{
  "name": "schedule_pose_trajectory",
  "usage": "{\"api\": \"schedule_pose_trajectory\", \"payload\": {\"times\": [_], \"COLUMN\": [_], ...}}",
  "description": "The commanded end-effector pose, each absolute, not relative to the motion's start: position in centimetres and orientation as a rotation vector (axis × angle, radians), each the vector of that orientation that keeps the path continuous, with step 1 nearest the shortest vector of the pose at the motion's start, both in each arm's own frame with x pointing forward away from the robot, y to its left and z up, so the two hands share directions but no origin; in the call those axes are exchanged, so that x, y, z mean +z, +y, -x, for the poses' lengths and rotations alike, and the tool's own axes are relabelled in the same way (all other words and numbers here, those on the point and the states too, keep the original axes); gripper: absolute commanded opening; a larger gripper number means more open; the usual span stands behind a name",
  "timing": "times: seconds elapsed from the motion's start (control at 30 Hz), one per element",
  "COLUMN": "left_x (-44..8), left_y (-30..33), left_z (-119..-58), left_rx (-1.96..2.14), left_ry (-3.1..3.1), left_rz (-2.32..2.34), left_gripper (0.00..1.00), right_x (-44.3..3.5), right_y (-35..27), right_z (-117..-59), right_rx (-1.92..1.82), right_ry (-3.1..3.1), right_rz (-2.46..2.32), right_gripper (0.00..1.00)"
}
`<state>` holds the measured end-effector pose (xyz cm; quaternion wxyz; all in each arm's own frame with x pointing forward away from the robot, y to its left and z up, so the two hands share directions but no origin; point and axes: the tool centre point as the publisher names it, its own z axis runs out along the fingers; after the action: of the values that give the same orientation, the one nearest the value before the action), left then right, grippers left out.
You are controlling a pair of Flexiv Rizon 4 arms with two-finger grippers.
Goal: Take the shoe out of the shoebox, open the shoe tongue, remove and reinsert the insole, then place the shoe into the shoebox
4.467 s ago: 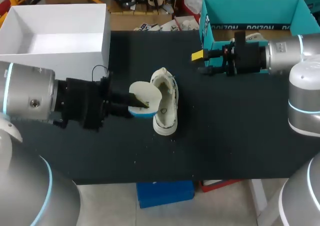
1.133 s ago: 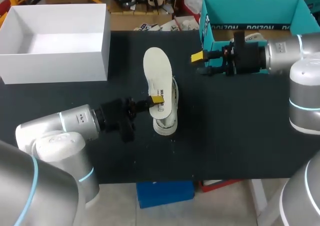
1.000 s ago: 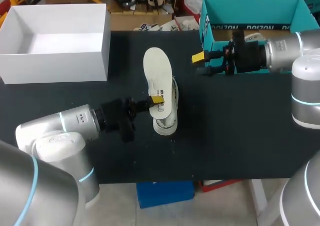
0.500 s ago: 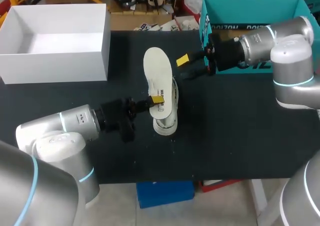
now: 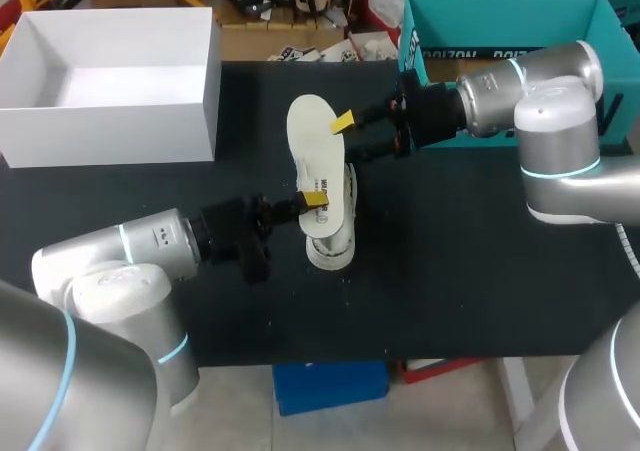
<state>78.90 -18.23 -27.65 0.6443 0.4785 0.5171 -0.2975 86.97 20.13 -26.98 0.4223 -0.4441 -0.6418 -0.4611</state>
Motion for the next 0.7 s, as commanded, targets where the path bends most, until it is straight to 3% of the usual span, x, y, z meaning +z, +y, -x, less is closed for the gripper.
{"api": "schedule_pose_trajectory", "payload": {"times": [0.03, 0.4, 0.43, 0.47, 0.5, 0.57, 0.63, 0.7], "left_x": [-27.5, -27.5, -27.5, -27.5, -27.5, -27.5, -27.5, -27.5], "left_y": [-18.4, -18.4, -18.4, -18.4, -18.4, -18.4, -18.4, -18.4], "left_z": [-78.9, -78.9, -78.9, -78.9, -78.9, -78.9, -78.9, -78.9], "left_rx": [-0.675, -0.675, -0.675, -0.675, -0.675, -0.675, -0.675, -0.675], "left_ry": [1.183, 1.183, 1.183, 1.183, 1.183, 1.183, 1.183, 1.183], "left_rz": [-1.095, -1.095, -1.095, -1.095, -1.095, -1.095, -1.095, -1.095], "left_gripper": [0.0, 0.0, 0.0, 0.0, 0.0, 0.0, 0.0, 0.0], "right_x": [-27.4, -27.3, -27.4, -27.4, -27.4, -27.5, -27.6, -27.7], "right_y": [20.8, 21.5, 21.6, 21.6, 21.7, 21.9, 22.2, 22.4], "right_z": [-86.0, -86.2, -86.2, -86.2, -86.2, -86.2, -86.2, -86.2], "right_rx": [-1.206, -1.227, -1.227, -1.227, -1.226, -1.222, -1.209, -1.207], "right_ry": [-1.577, -1.572, -1.573, -1.573, -1.573, -1.574, -1.577, -1.576], "right_rz": [1.164, 1.182, 1.184, 1.184, 1.186, 1.187, 1.175, 1.173], "right_gripper": [1.0, 1.0, 0.95, 0.81, 0.55, 0.36, 0.04, 0.0]}}
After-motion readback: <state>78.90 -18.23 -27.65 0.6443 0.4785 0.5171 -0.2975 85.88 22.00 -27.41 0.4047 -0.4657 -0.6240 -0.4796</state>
